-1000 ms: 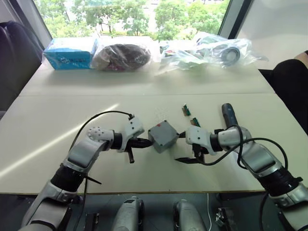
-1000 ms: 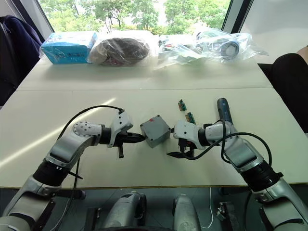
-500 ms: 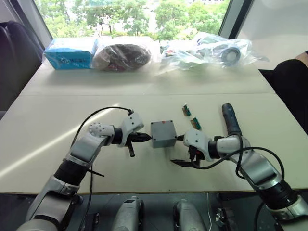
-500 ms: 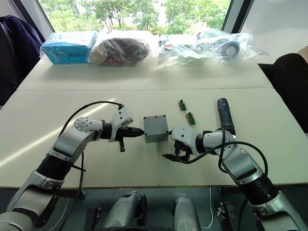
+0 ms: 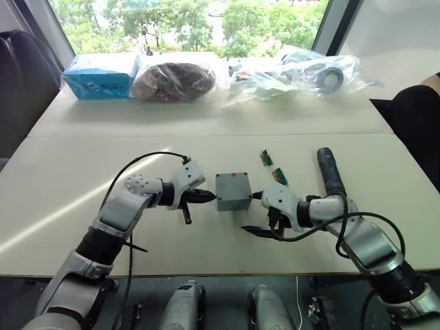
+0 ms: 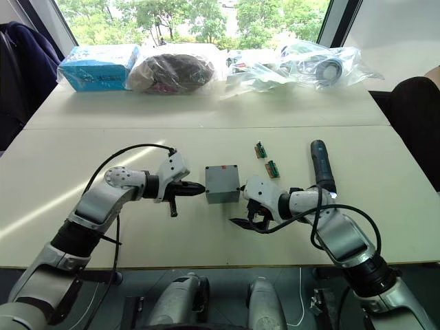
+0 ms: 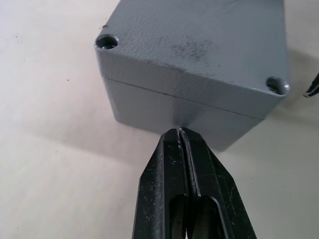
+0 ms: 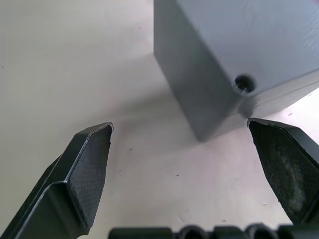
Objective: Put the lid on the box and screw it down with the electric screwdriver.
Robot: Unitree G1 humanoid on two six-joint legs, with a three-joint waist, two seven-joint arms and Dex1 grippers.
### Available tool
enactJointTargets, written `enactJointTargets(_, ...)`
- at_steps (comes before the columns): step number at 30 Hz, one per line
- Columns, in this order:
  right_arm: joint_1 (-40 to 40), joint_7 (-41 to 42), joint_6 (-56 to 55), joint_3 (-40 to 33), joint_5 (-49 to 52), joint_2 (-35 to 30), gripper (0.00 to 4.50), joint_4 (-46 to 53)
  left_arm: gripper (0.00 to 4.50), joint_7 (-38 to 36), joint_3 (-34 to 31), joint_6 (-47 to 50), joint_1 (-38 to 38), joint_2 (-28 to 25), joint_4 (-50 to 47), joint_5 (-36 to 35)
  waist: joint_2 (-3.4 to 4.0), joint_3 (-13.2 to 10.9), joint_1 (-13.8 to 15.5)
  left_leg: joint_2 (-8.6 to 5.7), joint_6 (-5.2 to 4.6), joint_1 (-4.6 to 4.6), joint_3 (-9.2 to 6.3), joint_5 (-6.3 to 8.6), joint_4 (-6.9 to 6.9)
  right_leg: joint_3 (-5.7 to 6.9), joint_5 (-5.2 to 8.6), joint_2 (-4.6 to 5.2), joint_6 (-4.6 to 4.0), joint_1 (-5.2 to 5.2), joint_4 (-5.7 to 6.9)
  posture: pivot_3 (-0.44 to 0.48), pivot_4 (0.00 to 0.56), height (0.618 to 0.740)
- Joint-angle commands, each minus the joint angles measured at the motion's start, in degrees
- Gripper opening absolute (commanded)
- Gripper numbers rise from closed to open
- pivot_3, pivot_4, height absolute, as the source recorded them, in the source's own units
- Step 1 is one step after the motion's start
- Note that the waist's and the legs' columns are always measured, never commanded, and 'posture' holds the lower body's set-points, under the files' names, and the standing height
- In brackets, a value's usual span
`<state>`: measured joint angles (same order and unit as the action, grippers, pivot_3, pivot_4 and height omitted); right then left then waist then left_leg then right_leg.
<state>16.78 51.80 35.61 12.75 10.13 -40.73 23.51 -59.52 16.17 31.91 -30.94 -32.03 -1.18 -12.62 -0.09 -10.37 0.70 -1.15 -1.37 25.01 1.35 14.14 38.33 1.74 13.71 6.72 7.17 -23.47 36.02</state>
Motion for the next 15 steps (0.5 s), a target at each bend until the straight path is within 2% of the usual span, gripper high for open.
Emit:
enactJointTargets(1, -0.5, -1.5, 6.7, -11.0, 8.0, 0.2, 4.46, 5.8, 0.0, -2.7, -5.5, 2.0, -1.7, -2.7, -1.1, -4.3, 0.0, 0.0, 0.0, 0.0, 0.0, 0.0, 0.0, 0.0, 0.0, 0.0, 0.0, 0.0, 0.0, 0.0, 0.0, 0.0, 0.15, 0.74)
enactJointTargets(4, 0.6, -4.1, 11.6, -18.6, 13.7, 2.3, 4.46, 5.4, 0.0, -4.1, -9.2, 6.0, -4.1, -3.4, -0.2, -8.8, -0.01, 0.0, 0.1, 0.02, 0.0, -0.01, -0.03, 0.0, 0.0, 0.01, 0.0, 0.0, 0.0, 0.01, 0.01, 0.0, 0.15, 0.74)
enactJointTargets(6, 2.8, -7.3, 11.5, -21.3, 14.0, 4.3, 4.46, 0.8, 0.0, -4.3, -11.1, 7.6, -6.2, -3.2, 0.7, -10.7, -0.01, 0.0, 0.0, 0.01, 0.0, -0.02, -0.06, 0.0, 0.0, 0.03, 0.0, 0.0, 0.0, 0.04, 0.01, 0.0, 0.15, 0.74)
enactJointTargets(9, 8.2, -13.8, 7.8, -20.8, 10.1, 8.5, 4.46, -11.0, 0.0, -3.7, -12.2, 8.8, -8.9, -2.3, 1.5, -12.0, -0.02, 0.0, -0.1, -0.01, 0.0, -0.09, -0.01, 0.0, 0.0, 0.01, 0.0, 0.0, 0.0, 0.09, 0.01, 0.0, 0.15, 0.74)
enactJointTargets(12, 12.9, -15.9, 0.9, -16.9, 5.3, 11.1, 4.46, -23.2, 0.0, -3.6, -11.4, 8.6, -10.0, -1.8, 1.3, -12.1, 0.0, 0.0, -0.3, -0.03, 0.01, -0.14, 0.05, -0.01, -0.04, -0.01, 0.0, -0.01, 0.0, 0.08, 0.03, 0.0, 0.15, 0.74)
enactJointTargets(15, 17.8, -17.4, -5.3, -15.2, 2.5, 13.6, 3.77, -34.4, 0.0, -3.0, -10.9, 8.5, -9.9, -1.4, 1.1, -12.0, 0.01, 0.0, -0.7, -0.06, 0.02, -0.14, 0.1, -0.02, -0.13, -0.04, 0.01, -0.03, 0.0, 0.04, 0.02, 0.0, 0.15, 0.74)
